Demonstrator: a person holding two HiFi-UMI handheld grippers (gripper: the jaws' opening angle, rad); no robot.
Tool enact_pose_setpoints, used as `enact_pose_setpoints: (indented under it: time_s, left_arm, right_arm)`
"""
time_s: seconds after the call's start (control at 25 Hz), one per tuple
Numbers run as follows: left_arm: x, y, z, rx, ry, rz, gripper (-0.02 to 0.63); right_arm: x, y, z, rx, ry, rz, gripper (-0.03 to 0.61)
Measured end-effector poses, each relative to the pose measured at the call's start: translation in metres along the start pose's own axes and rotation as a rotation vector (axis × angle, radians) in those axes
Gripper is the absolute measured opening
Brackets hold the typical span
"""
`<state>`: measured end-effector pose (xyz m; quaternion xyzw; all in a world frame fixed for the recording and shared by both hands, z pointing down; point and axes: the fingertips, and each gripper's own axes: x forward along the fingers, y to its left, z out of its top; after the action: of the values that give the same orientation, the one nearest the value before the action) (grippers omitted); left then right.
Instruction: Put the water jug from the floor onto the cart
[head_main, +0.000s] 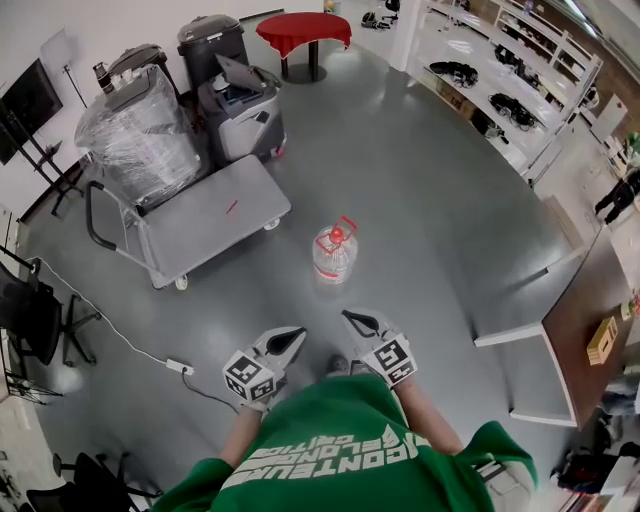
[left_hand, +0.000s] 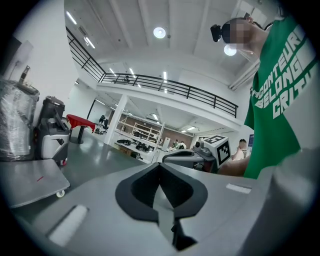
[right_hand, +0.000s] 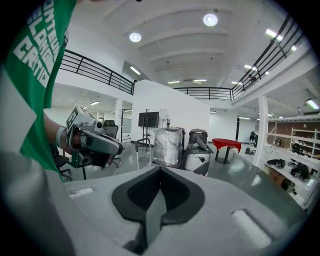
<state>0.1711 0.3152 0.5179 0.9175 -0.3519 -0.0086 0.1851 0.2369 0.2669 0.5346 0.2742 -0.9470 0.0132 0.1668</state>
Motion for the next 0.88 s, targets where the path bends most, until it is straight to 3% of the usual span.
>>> enact_pose_setpoints:
  time_s: [0.44, 0.64, 0.88]
  left_arm:
    - [0.077, -0.028, -0.012, 0.007, 0.056, -0.127, 0.009]
    - [0.087, -0.032, -0.013, 0.003, 0.067, -0.134, 0.009]
    - [0.089, -0.028, -0.014, -0.007, 0.066, -0.126, 0.009]
  right_arm:
    - [-0.048, -0.056, -0.041, 0.069, 0.055, -0.119, -0.008]
    - [-0.058, -0.061, -0.061, 0.111, 0.070, -0.140, -0.008]
    - [-0.050, -0.061, -0.050, 0.093, 0.062, -0.108, -0.008]
